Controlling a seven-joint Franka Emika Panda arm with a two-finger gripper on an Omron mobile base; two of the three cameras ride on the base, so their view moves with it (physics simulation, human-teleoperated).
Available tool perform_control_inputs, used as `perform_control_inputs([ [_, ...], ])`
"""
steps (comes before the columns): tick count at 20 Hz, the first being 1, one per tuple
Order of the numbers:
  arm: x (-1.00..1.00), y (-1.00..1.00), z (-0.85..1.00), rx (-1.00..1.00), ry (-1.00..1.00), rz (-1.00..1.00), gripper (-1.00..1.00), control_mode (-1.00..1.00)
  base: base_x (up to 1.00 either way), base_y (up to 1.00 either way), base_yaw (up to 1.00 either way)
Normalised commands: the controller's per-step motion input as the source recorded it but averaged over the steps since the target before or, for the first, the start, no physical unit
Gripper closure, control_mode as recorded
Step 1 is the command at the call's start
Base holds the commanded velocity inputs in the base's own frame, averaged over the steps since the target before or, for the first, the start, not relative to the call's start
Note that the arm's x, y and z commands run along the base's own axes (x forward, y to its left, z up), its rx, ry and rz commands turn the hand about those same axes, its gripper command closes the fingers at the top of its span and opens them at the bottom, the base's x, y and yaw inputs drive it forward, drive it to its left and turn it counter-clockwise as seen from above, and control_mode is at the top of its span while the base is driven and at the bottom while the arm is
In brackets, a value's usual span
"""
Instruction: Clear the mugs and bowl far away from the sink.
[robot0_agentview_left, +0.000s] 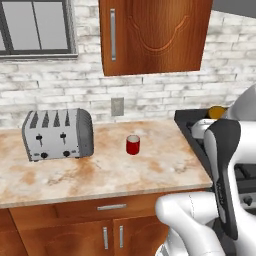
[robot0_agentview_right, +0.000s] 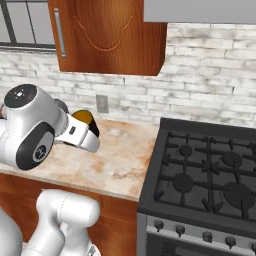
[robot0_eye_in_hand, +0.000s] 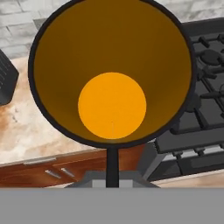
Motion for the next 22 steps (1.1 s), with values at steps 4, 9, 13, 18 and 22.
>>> perform_control_inputs([
  [4, 0.21, 0.24, -0.40, 0.02, 0.05, -0.02, 1.00, -1.00, 0.00, 0.00, 0.00],
  [9, 0.22, 0.14, -0.61, -0.01, 0.23, 0.04, 1.00, -1.00, 0.00, 0.00, 0.00],
  [13, 0.34, 0.03, -0.56, 0.00, 0.21, 0.08, 1.00, -1.00, 0.00, 0.00, 0.00],
  [18, 0.49, 0.00, -0.48, 0.00, 0.13, 0.18, 1.00, -1.00, 0.00, 0.00, 0.00],
  [22, 0.52, 0.00, -0.37, 0.00, 0.01, 0.23, 1.00, -1.00, 0.00, 0.00, 0.00],
])
